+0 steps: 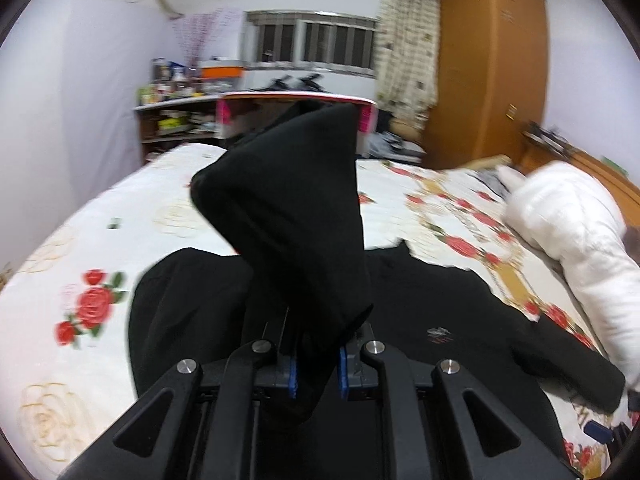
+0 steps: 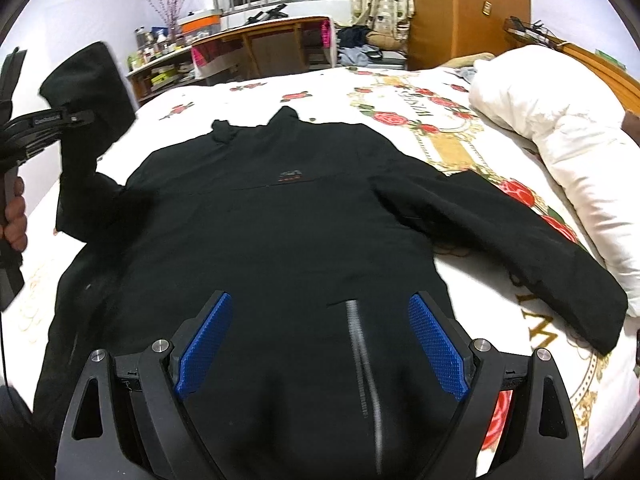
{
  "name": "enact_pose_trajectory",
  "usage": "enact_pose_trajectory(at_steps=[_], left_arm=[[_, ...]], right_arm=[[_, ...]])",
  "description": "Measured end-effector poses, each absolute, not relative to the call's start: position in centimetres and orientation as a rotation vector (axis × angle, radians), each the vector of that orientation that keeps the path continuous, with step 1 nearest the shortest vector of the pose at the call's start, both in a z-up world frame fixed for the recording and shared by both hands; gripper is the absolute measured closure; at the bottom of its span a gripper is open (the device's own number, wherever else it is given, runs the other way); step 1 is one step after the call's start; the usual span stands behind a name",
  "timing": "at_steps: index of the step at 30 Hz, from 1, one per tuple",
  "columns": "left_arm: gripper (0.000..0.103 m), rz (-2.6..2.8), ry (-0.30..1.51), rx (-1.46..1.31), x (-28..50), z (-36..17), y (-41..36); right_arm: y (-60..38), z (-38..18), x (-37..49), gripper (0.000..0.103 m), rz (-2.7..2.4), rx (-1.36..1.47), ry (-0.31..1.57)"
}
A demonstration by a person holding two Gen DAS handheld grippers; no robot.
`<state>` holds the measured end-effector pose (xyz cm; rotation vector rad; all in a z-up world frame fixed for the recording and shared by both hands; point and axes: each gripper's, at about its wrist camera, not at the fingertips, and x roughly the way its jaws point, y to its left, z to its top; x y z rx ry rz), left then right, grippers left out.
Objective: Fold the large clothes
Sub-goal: 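Carry the sleeve across the coat body with the left tool and release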
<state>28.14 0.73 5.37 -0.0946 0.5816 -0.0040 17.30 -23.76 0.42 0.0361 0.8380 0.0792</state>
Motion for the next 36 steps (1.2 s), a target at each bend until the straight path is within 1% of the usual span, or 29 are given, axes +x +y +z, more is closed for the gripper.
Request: enact_pose_trajectory(at_steps=[7,9,10,11,12,13,14,15,19,24,27,29,31,36], left_arm=[[0.088,-0.129,0.662,-0.027,29.3,0.7,-5.8],[0.085,-0.162,0.705,-0.027,29.6,-1.0,-6.9],[0.081,-0.179,0.731,-0.029,29.8,-1.8,-7.3],[0.072,-0.199,0.753,-0.04,29.9,-2.5,-7.7],[0.065,-0.222,0.77,-0.053,30.0,-3.0,-8.0],[0.049,-0.238,0.781,-0.06,30.1,-3.3,-8.1],[0.031,-0.255,0.785,-0.07,30.0,-3.5,-8.3],[0.027,-0.275,0.785,-0.087,29.7,-3.4,-8.5],[0.026,-0.3,0.799,-0.126,28.7,-2.5,-8.0],[0.026,-0.269,0.755,-0.17,27.2,-0.5,-4.5],[0.022,-0.29,0.743,-0.183,26.1,0.7,-2.0],[0.017,-0.316,0.733,-0.187,25.5,1.1,-1.0],[0.015,-0.344,0.72,-0.193,24.6,1.6,-0.1],[0.015,-0.268,0.686,-0.217,24.7,1.9,3.2]], right_arm=[[-25.7,-1.1,18.1,0.013,0.043,0.049,0.859],[-26.0,-1.6,18.2,0.013,0.04,0.057,0.871],[-26.2,-1.8,18.3,0.013,0.038,0.059,0.877],[-26.3,-2.1,18.4,0.013,0.036,0.06,0.884],[-26.5,-2.3,18.5,0.013,0.036,0.059,0.888],[-26.5,-2.5,18.6,0.013,0.036,0.059,0.891],[-26.6,-2.6,18.7,0.013,0.036,0.058,0.894],[-26.7,-2.6,18.8,0.013,0.035,0.056,0.896],[-26.7,-2.5,19.2,0.013,0.028,0.062,0.894],[-25.9,-1.7,20.9,0.013,0.054,0.084,0.873],[-24.6,-1.1,22.2,0.013,0.089,0.107,0.854],[-23.9,-0.6,22.8,0.013,0.106,0.127,0.836],[-23.5,-0.1,23.3,0.013,0.113,0.146,0.824],[-22.6,0.0,24.6,0.013,0.138,0.19,0.831]])
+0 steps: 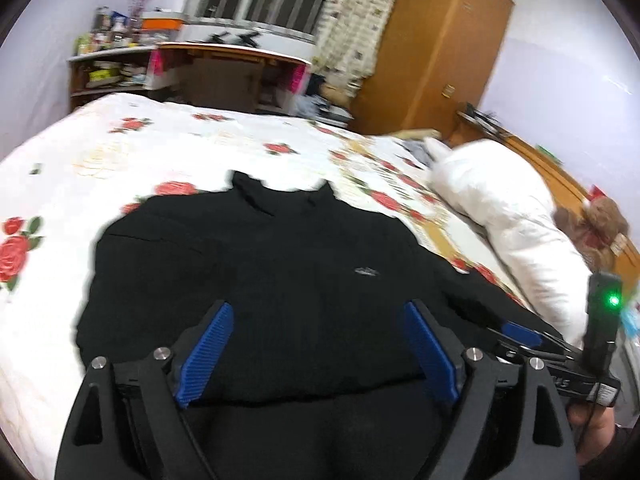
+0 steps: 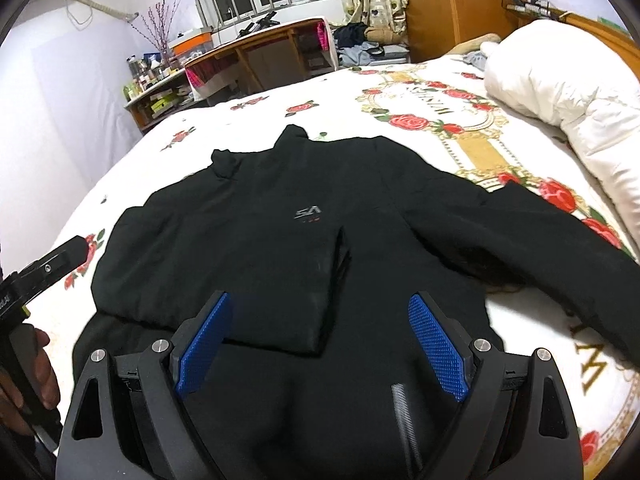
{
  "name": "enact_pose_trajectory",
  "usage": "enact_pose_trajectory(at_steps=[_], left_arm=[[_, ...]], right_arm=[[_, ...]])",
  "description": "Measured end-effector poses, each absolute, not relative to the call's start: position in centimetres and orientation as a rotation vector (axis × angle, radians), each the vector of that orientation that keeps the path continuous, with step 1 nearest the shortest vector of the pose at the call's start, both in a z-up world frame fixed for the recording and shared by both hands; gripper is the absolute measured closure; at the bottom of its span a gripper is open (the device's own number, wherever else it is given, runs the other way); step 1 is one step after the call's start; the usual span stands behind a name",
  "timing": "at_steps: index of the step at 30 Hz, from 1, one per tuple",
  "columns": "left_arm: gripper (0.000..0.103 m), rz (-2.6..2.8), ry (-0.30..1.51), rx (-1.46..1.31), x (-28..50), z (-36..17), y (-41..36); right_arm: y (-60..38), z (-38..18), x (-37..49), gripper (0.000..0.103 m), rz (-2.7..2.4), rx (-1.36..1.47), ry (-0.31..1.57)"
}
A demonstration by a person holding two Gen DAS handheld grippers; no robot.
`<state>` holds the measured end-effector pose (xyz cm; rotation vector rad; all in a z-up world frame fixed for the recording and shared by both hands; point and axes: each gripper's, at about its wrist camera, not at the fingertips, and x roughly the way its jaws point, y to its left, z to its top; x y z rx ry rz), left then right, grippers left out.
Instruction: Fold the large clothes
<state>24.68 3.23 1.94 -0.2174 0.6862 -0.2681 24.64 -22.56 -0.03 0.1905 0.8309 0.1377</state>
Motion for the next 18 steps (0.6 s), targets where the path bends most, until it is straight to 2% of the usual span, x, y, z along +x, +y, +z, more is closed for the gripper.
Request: enact_pose_trajectory(at_steps=[9,10,11,12,13,15,18], left_arm=[[0.015,0.008,0.753,-0.174,29.5,-1.8,12.4],[0.018,0.02,0.762,-0.178,30.0,-2.3,13.0],[0.021,0.028,0.769,-0.178,30.5,-2.6,13.2],[0.023,0.035,0.776,-0.179,30.9,-2.8,13.4],[0.024,0.035,0.775,-0.186,31.3,-3.0,13.5],[0.024,0.026,0.76,-0.2,31.9,-3.0,13.4],[0.024,-0.005,0.743,-0.229,32.2,-3.2,13.1]], right_arm=[[-20.3,-5.3,31.0,0.013,0.187,0.281,0.982],[-20.0,-6.3,31.9,0.021,0.204,0.31,1.029],[-19.9,-7.0,32.4,0.034,0.215,0.332,1.062],[-19.6,-7.4,32.8,0.067,0.225,0.34,1.08],[-19.2,-7.0,32.8,0.077,0.239,0.325,1.061],[-18.8,-5.5,32.5,0.083,0.244,0.275,1.004],[-21.1,-5.0,32.5,0.083,0.182,0.285,0.983]])
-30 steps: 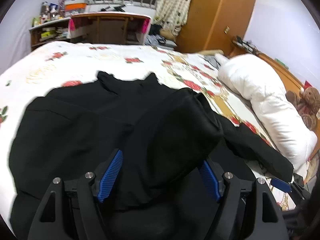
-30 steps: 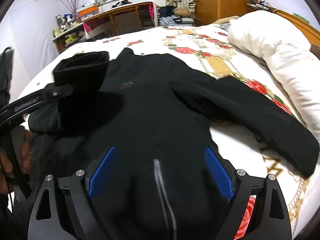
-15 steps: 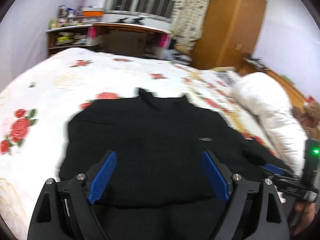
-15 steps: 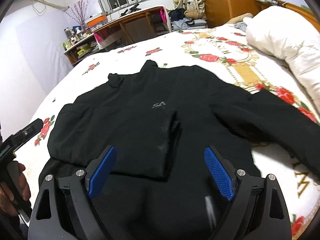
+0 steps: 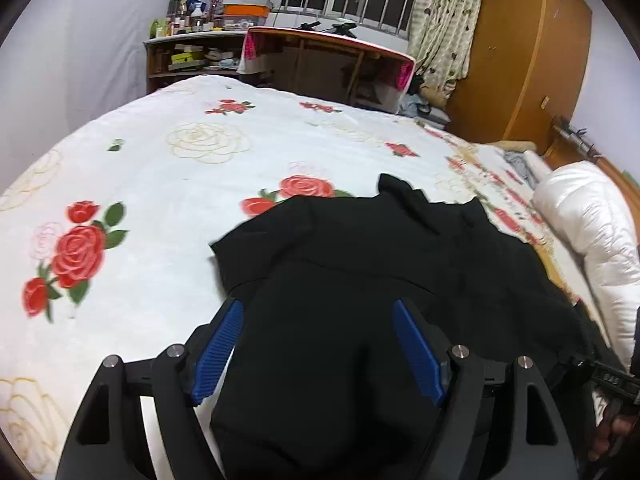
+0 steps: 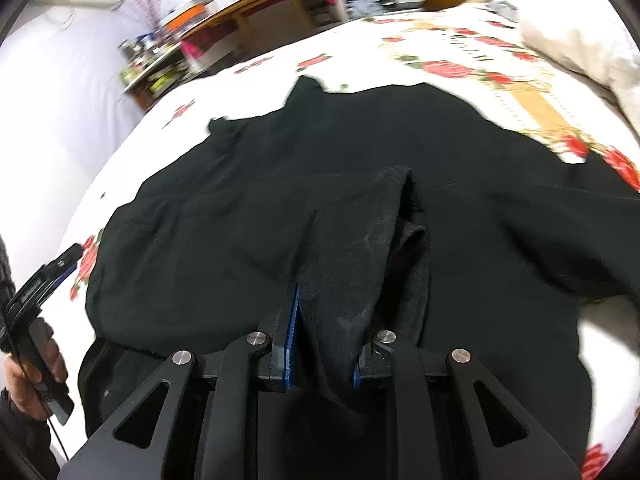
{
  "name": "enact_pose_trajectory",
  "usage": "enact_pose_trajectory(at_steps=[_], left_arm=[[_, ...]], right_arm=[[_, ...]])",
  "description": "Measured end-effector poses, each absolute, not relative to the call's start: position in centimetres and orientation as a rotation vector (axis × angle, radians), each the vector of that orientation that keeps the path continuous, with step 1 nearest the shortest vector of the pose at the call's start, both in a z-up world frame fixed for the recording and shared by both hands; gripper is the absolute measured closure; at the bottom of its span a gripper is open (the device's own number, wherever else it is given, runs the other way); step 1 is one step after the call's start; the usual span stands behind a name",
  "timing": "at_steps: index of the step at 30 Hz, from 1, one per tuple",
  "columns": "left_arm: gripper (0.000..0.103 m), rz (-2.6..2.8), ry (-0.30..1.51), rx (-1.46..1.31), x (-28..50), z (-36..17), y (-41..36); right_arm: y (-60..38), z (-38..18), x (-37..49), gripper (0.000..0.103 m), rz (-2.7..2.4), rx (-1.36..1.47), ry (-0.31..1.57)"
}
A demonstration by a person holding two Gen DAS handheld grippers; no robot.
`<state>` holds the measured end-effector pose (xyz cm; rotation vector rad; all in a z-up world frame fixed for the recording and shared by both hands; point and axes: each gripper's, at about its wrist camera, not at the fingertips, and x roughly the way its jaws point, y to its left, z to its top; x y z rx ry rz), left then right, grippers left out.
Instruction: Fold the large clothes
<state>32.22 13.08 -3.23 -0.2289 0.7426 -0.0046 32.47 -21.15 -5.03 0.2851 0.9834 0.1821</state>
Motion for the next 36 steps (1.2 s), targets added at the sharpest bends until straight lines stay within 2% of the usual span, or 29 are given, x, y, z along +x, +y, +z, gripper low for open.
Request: enact_pose_trajectory(at_steps=[5,8,10,13,16,20,26,28,31,34,36], left_arm=[[0.031,-0.037,0.832,-0.254,33.9,-6.8,11.0],[0.031,0.001,0.862,-0.217,34.4,-8.8,10.7],[0.032,0.019,0.86,-0.22,34.3,-8.8,11.2],[0.035,0.047,0.868,-0.27,33.4,-8.9,13.2],[0.042,0.07,0.839,-0.279,30.8,-8.4,14.4],[0.042,0.098,0.838,-0.291,27.4,-8.4,15.2],[0.042,0.188,0.871,-0.235,25.2,-10.5,15.4],[0.042,0.202,0.869,-0.301,23.9,-11.8,16.3],[0.044,0.21,0.874,-0.272,23.7,-11.2,16.0],[0.053,0.203,0.873,-0.255,24.0,-9.7,15.7],[0.053,0.19,0.839,-0.239,23.5,-8.1,15.4]], right_arm=[[-25.0,-7.7,32.3,0.081,0.092,0.313,1.033],[-24.1,-7.7,32.8,0.071,0.082,0.212,1.036],[-24.5,-7.2,32.8,0.06,0.08,0.222,1.036],[-26.0,-5.3,31.7,0.052,0.064,0.256,0.979],[-26.8,-3.2,30.4,0.052,0.037,0.252,0.907],[-26.9,-2.1,29.4,0.052,0.044,0.264,0.872],[-24.9,-3.5,31.3,0.052,0.097,0.267,0.895],[-24.8,-5.5,32.0,0.052,0.062,0.25,0.969],[-25.5,-8.2,32.4,0.052,0.064,0.279,1.037],[-25.5,-7.2,32.0,0.052,0.057,0.245,1.02],[-25.6,-6.0,31.6,0.052,0.036,0.22,0.997]])
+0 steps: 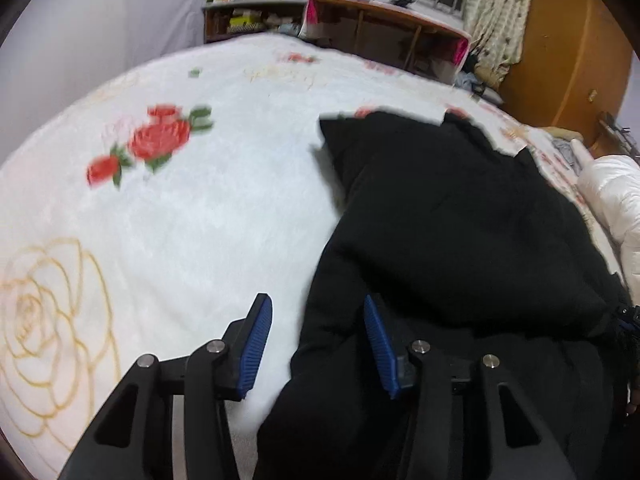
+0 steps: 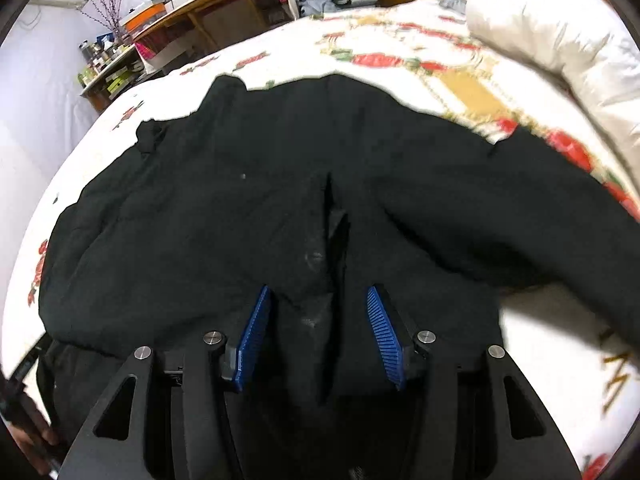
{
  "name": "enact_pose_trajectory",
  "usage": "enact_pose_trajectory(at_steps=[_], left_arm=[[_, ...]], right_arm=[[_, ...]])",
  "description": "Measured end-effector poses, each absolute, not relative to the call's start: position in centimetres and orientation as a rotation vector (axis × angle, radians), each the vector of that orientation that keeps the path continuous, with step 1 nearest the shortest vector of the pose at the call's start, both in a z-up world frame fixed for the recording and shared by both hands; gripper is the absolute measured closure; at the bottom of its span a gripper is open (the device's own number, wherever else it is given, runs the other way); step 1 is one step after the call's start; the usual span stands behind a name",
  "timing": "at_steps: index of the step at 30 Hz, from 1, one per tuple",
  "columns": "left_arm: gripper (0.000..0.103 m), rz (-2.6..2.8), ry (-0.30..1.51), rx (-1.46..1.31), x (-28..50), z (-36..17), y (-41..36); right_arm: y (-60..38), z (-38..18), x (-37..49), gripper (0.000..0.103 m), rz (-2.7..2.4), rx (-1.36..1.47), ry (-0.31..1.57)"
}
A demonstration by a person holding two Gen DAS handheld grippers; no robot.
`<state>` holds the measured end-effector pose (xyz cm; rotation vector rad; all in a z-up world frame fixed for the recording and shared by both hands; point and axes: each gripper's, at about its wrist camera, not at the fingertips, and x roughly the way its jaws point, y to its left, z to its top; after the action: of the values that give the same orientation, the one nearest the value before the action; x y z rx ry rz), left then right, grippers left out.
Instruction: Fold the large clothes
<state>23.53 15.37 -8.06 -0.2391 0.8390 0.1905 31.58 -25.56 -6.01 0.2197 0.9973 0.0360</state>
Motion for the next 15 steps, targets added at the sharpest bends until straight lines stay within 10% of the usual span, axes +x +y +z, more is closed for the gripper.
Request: enact_pose_trajectory(at_steps=[15], left_arm=[[0.053,0.047,0.879,-0.094,31.6,-9.7,9.7]], right_arm=[[-24.5,-7.6,32.7,0.06,0.085,0.173,1.035]])
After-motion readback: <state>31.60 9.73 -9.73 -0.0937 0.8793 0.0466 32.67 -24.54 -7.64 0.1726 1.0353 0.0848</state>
